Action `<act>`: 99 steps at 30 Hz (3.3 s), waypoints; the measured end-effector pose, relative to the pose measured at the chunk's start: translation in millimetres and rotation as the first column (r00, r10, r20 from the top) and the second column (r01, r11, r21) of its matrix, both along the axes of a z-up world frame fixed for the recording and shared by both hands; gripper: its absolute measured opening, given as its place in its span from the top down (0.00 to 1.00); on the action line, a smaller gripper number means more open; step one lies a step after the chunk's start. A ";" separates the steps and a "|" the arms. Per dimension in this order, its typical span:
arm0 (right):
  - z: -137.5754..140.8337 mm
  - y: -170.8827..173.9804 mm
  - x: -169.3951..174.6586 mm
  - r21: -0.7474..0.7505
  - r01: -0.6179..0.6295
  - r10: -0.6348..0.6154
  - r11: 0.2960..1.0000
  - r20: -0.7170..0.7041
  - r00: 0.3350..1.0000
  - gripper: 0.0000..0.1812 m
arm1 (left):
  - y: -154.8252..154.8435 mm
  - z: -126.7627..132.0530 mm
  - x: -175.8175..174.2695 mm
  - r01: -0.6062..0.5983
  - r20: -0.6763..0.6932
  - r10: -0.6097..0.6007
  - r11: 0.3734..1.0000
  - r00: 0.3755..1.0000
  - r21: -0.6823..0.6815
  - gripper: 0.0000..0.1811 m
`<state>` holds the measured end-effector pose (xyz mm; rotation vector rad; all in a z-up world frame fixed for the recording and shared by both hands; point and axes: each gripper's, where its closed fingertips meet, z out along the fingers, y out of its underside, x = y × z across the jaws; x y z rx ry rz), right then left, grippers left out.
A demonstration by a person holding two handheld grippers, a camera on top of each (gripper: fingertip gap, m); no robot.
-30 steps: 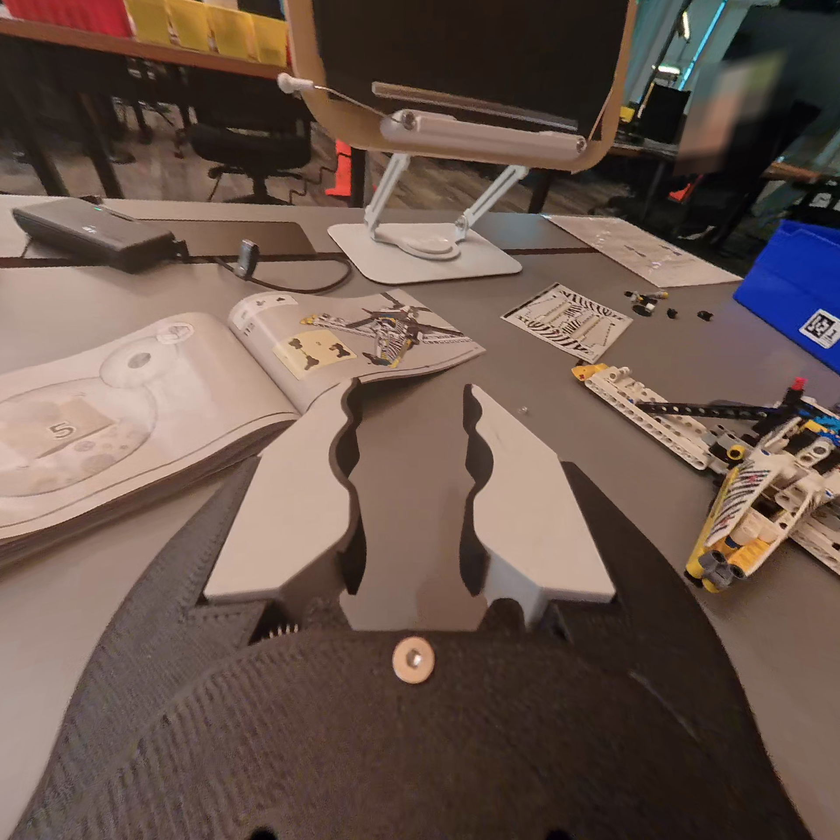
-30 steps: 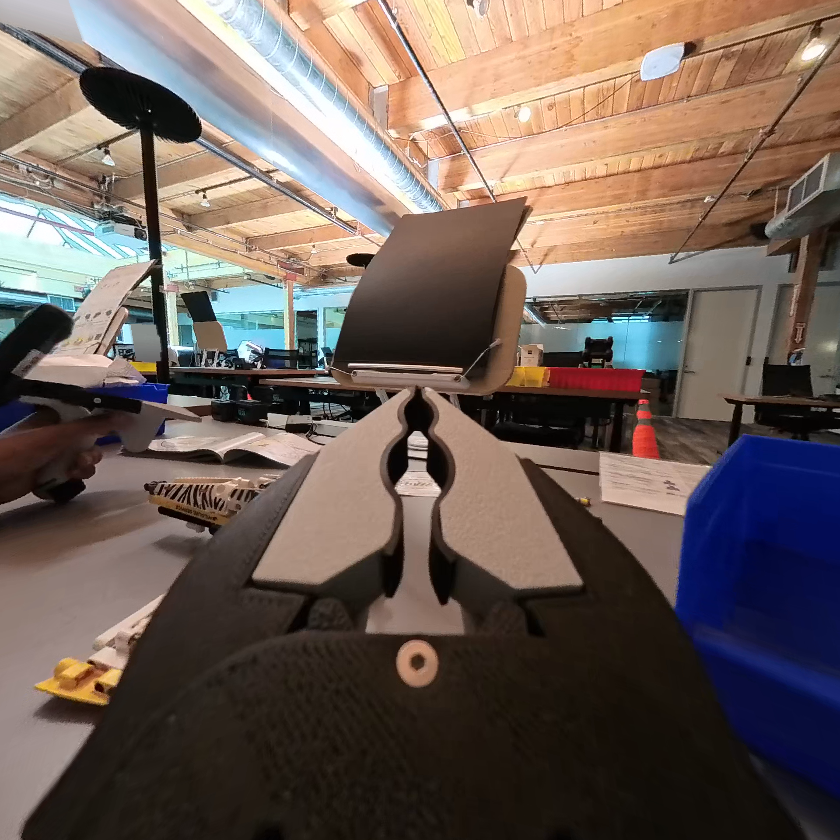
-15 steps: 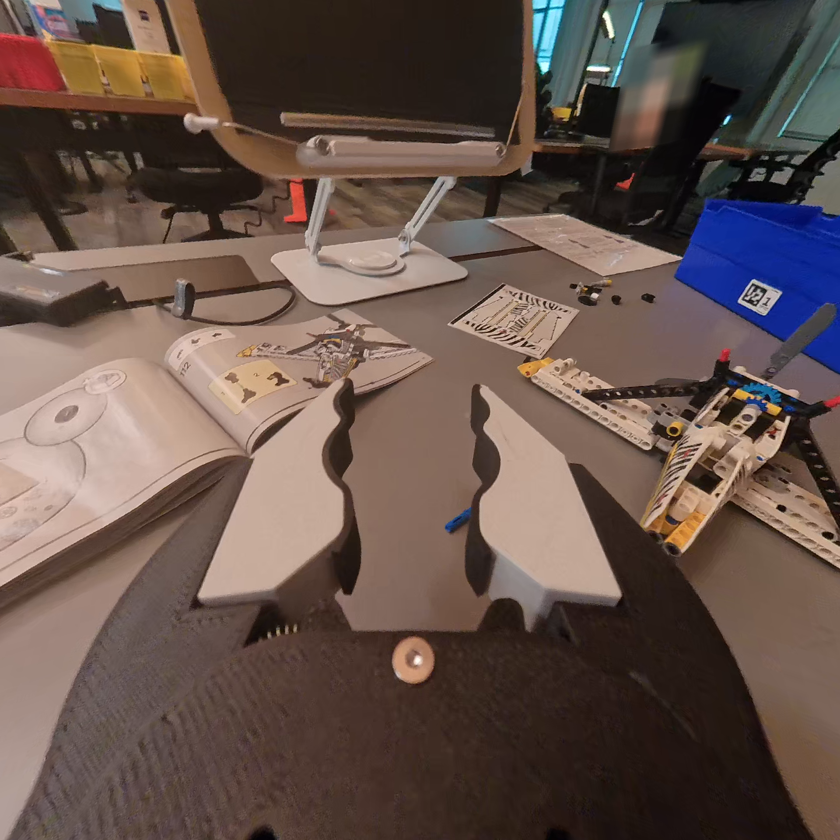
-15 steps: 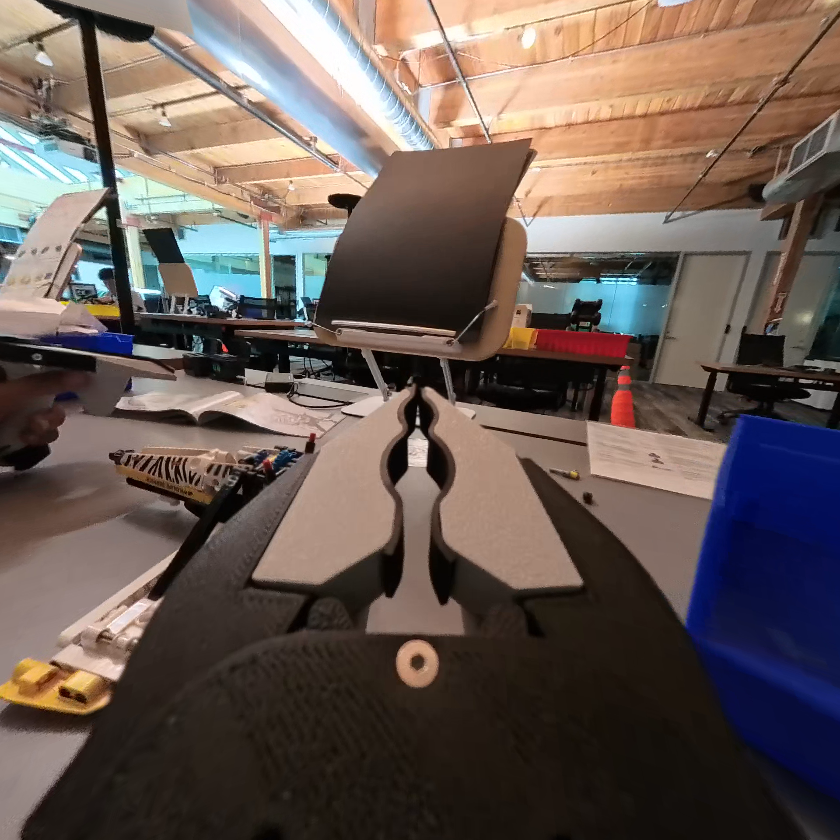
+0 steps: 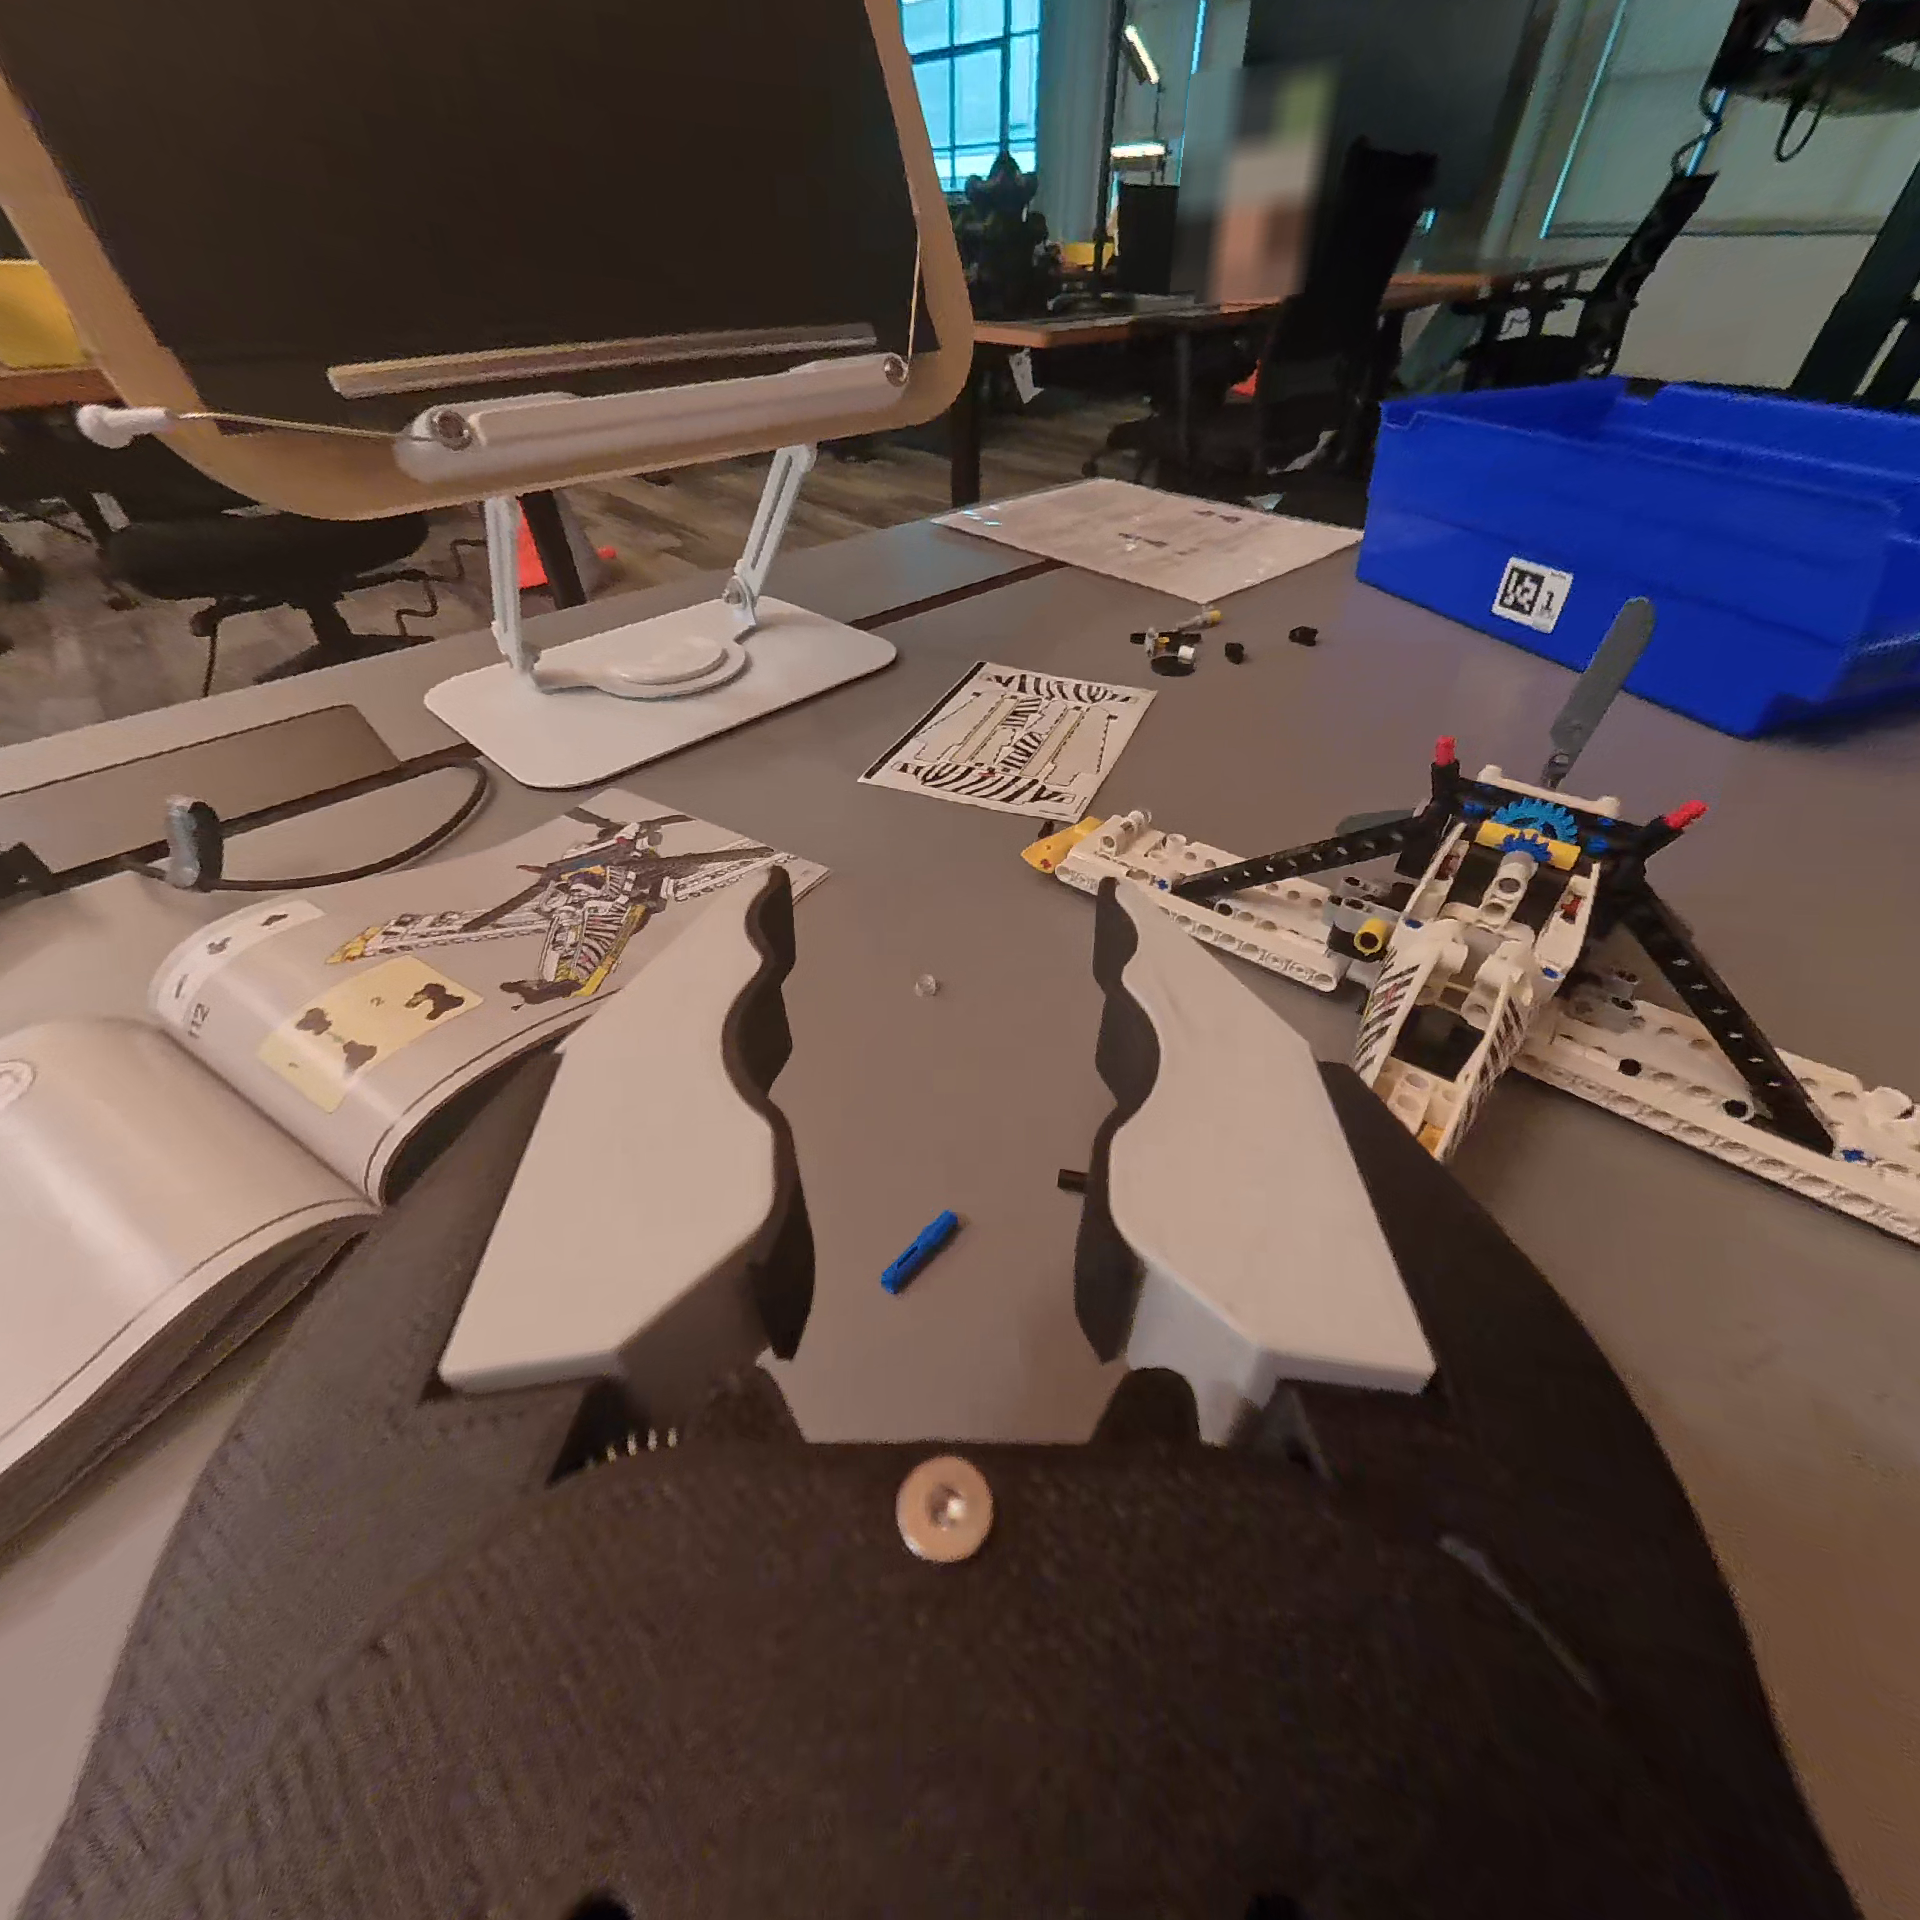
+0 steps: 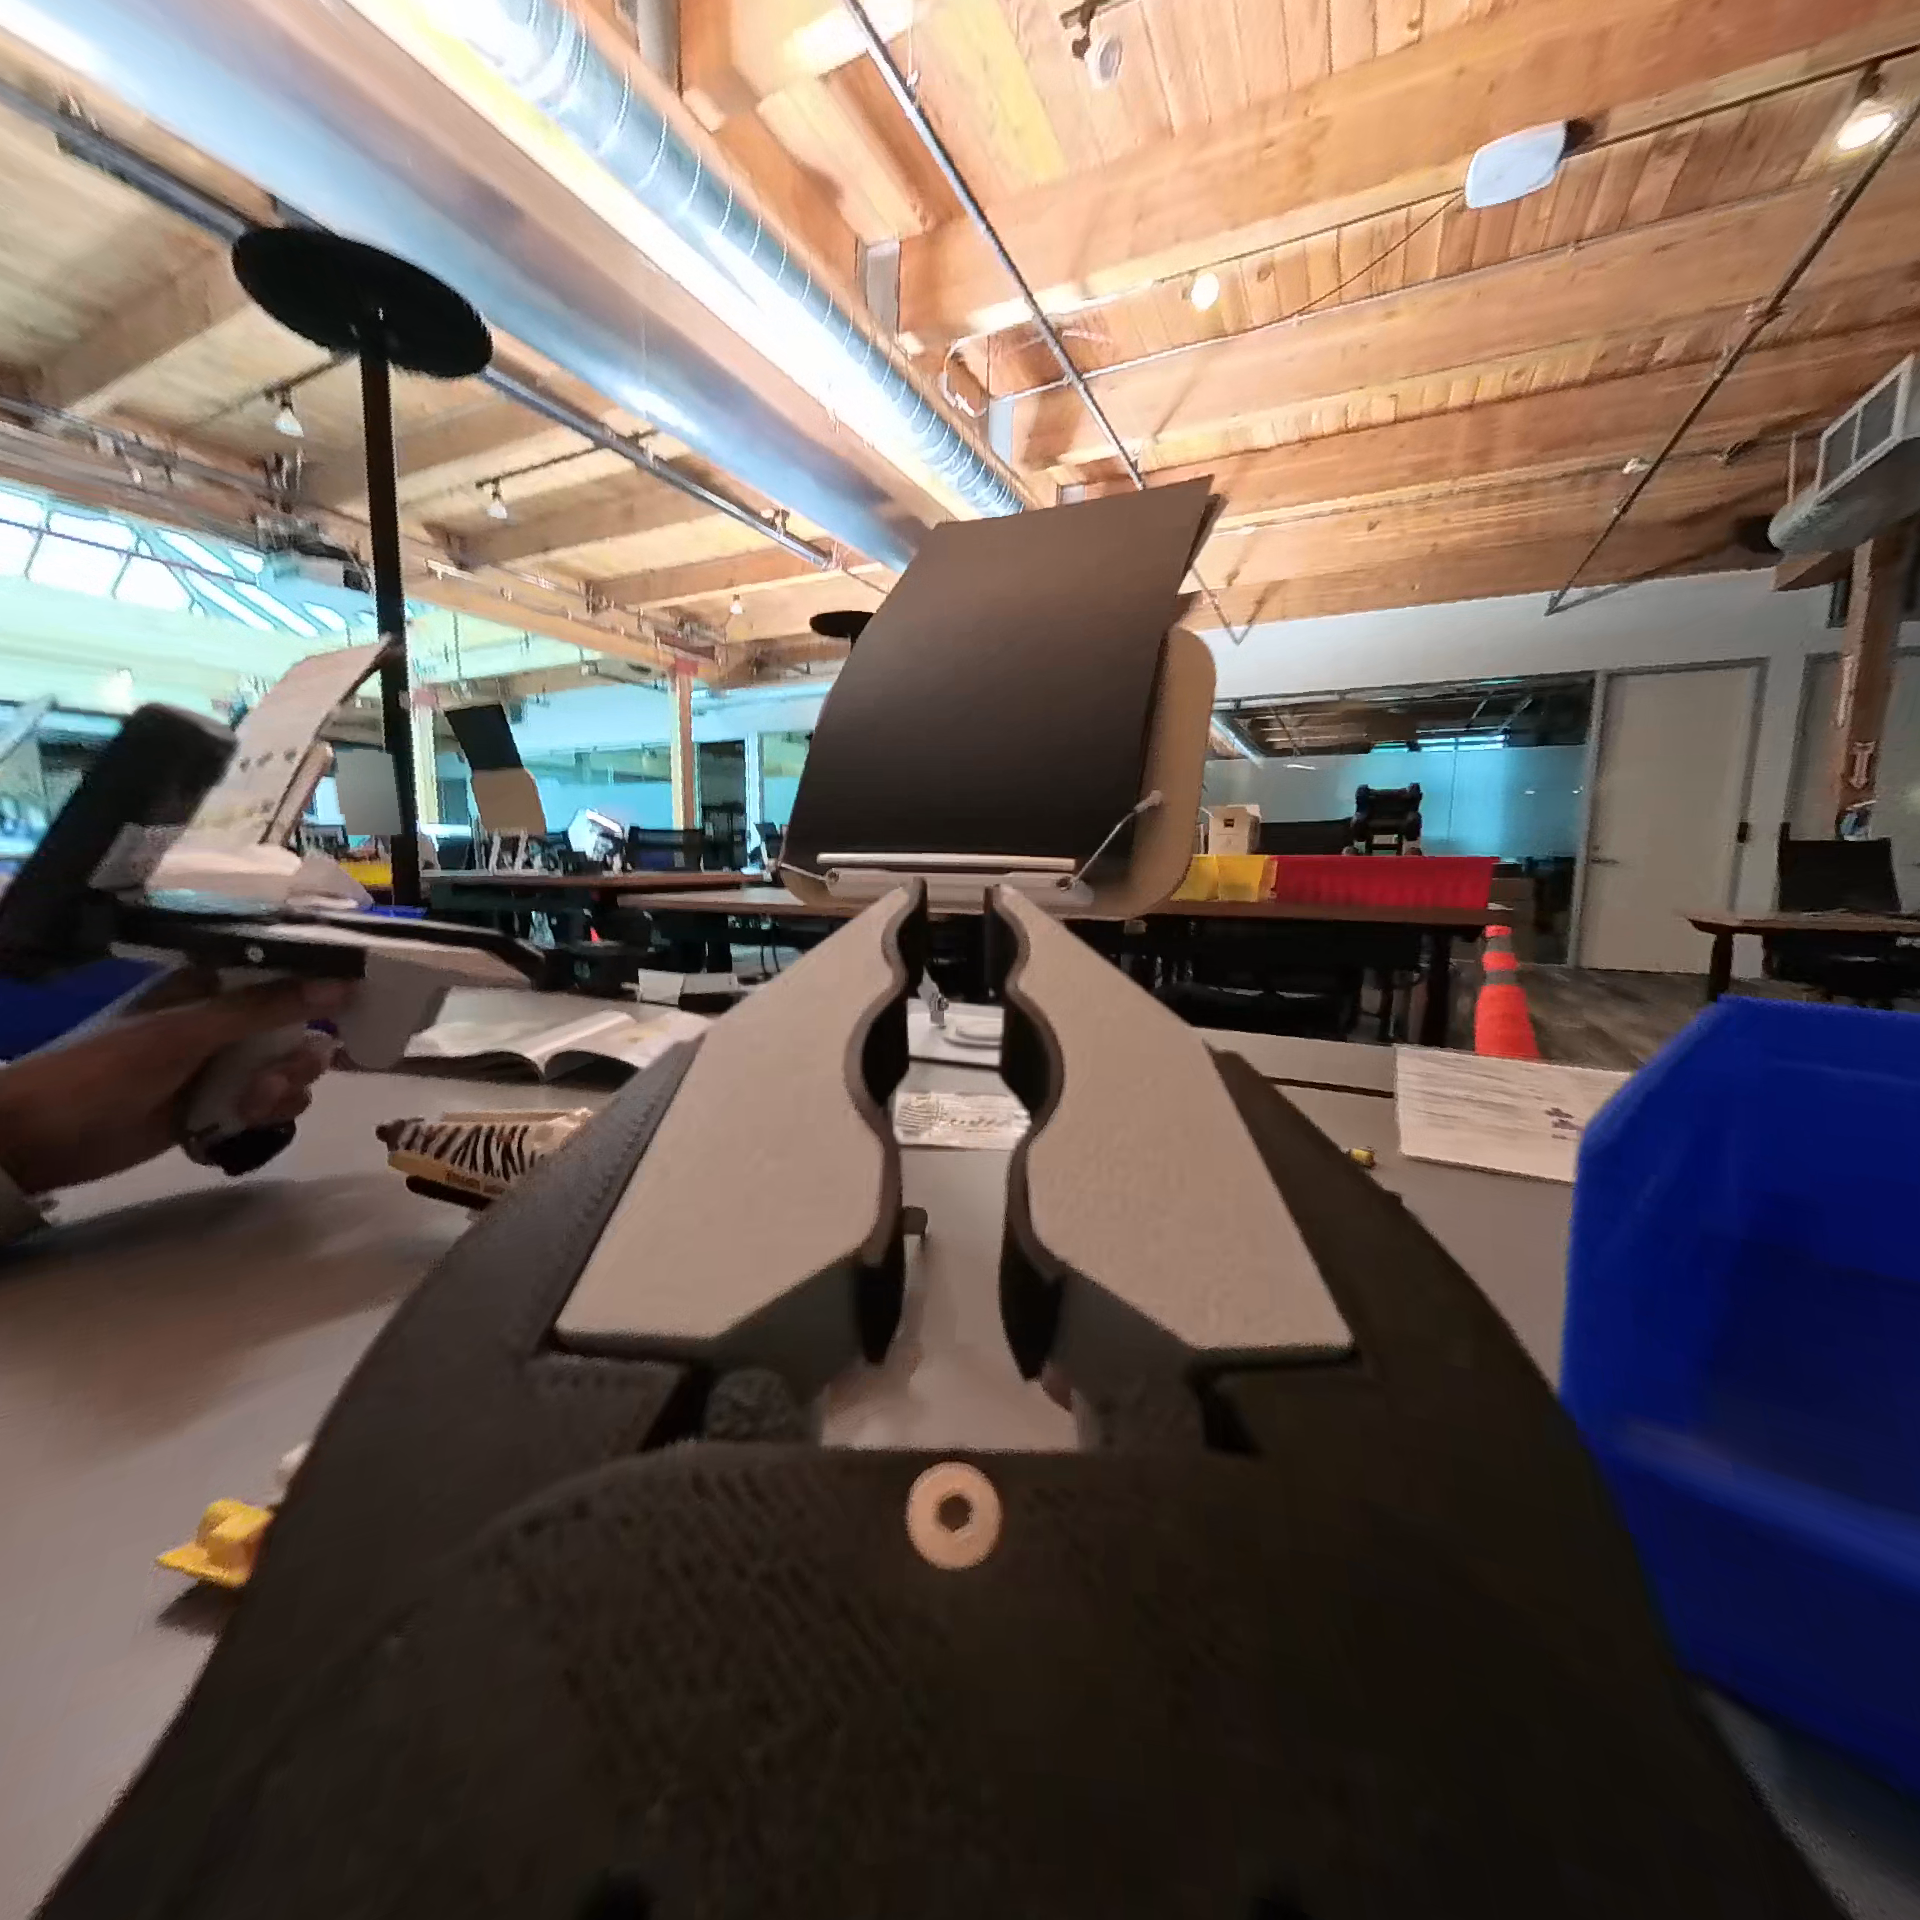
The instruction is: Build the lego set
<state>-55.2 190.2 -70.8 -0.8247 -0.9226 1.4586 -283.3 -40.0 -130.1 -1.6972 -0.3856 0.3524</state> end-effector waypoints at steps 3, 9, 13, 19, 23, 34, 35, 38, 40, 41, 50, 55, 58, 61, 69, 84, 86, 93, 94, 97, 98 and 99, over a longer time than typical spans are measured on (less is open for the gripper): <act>1.4 8.3 5.4 -0.058 -0.015 0.014 0.998 -0.017 1.000 0.96 | 7.5 -2.1 -2.3 0.011 -0.018 -0.012 0.999 1.000 -0.042 0.69; 1.6 6.9 6.9 -0.047 -0.005 0.004 0.999 -0.020 1.000 0.96 | 15.8 -4.1 6.2 0.048 -0.043 -0.051 0.996 0.998 -0.072 0.69; -5.8 1.9 -6.0 -0.046 -0.043 0.046 0.998 0.076 0.996 0.99 | 12.1 -4.5 9.7 0.054 -0.035 -0.056 0.997 0.998 -0.055 0.70; -60.9 -5.3 -56.9 -0.223 -0.188 0.281 0.956 0.528 0.801 0.79 | 7.4 9.3 23.8 0.113 -0.054 -0.111 0.993 0.992 0.046 0.68; -50.0 -2.9 -48.9 -0.303 -0.263 0.380 0.916 0.446 0.810 0.80 | 18.9 -5.4 33.8 0.175 -0.007 -0.175 0.984 0.985 -0.024 0.60; -57.3 -14.3 -48.9 -0.154 -0.233 0.279 0.960 0.513 0.812 0.80 | 90.6 -48.0 94.2 0.422 0.092 -0.465 0.682 0.881 -0.597 0.60; -55.7 -12.9 -47.8 -0.166 -0.234 0.286 0.958 0.501 0.817 0.80 | 96.7 -54.5 96.3 0.449 0.126 -0.480 0.650 0.868 -0.613 0.62; -49.0 -5.8 -43.9 -0.215 -0.232 0.307 0.949 0.451 0.838 0.81 | 110.5 -65.7 110.4 0.576 0.279 -0.525 0.572 0.804 -0.584 0.64; -44.9 -1.8 -41.0 -0.258 -0.239 0.330 0.936 0.414 0.848 0.81 | 111.0 -74.5 111.8 0.574 0.297 -0.520 0.526 0.801 -0.627 0.64; -43.4 -0.3 -39.9 -0.276 -0.244 0.342 0.930 0.398 0.851 0.80 | 111.7 -75.7 108.5 0.544 0.271 -0.508 0.526 0.817 -0.654 0.67; -46.4 -8.5 -40.0 -0.238 -0.242 0.325 0.941 0.425 0.845 0.78 | 107.0 -65.7 105.8 0.571 0.328 -0.476 0.581 0.816 -0.580 0.76; -45.1 -9.5 -38.5 -0.232 -0.249 0.327 0.940 0.416 0.849 0.79 | 103.6 -25.4 97.0 0.630 0.350 -0.530 0.711 0.772 -0.312 0.76; -40.4 -4.3 -35.0 -0.266 -0.256 0.344 0.930 0.374 0.861 0.79 | 98.6 19.6 90.9 0.644 0.323 -0.604 0.765 0.728 -0.023 0.76; -38.3 -1.3 -33.3 -0.290 -0.263 0.358 0.920 0.352 0.865 0.79 | 84.8 63.1 90.6 0.651 0.302 -0.698 0.716 0.650 0.252 0.76; -41.6 -8.8 -35.4 -0.242 -0.263 0.342 0.934 0.389 0.856 0.79 | 29.2 150.1 89.4 0.533 0.070 -0.934 0.261 0.351 0.805 0.76; -41.7 -9.1 -36.1 -0.251 -0.270 0.353 0.929 0.390 0.851 0.79 | -43.2 187.7 60.8 0.284 -0.295 -0.908 -0.210 0.298 0.936 0.76; -42.7 -10.6 -36.9 -0.243 -0.271 0.350 0.932 0.399 0.848 0.79 | -45.7 185.9 56.5 0.273 -0.290 -0.905 -0.208 0.310 0.939 0.76; -43.4 -11.2 -37.7 -0.238 -0.270 0.348 0.933 0.406 0.845 0.79 | -48.7 182.9 50.7 0.241 -0.287 -0.905 -0.216 0.315 0.946 0.76; -43.1 -10.8 -37.5 -0.242 -0.271 0.350 0.932 0.403 0.845 0.79 | -48.2 183.0 50.9 0.241 -0.284 -0.905 -0.212 0.316 0.947 0.76; -42.6 -10.1 -37.3 -0.248 -0.272 0.354 0.930 0.399 0.846 0.79 | -47.8 183.3 52.1 0.245 -0.282 -0.905 -0.208 0.318 0.947 0.76; -42.7 -10.3 -37.3 -0.248 -0.272 0.354 0.930 0.399 0.846 0.79 | -48.0 183.5 52.2 0.243 -0.283 -0.905 -0.211 0.317 0.947 0.76; -42.9 -10.5 -37.5 -0.246 -0.273 0.354 0.930 0.401 0.845 0.79 | -48.5 183.6 52.0 0.241 -0.285 -0.905 -0.215 0.315 0.947 0.76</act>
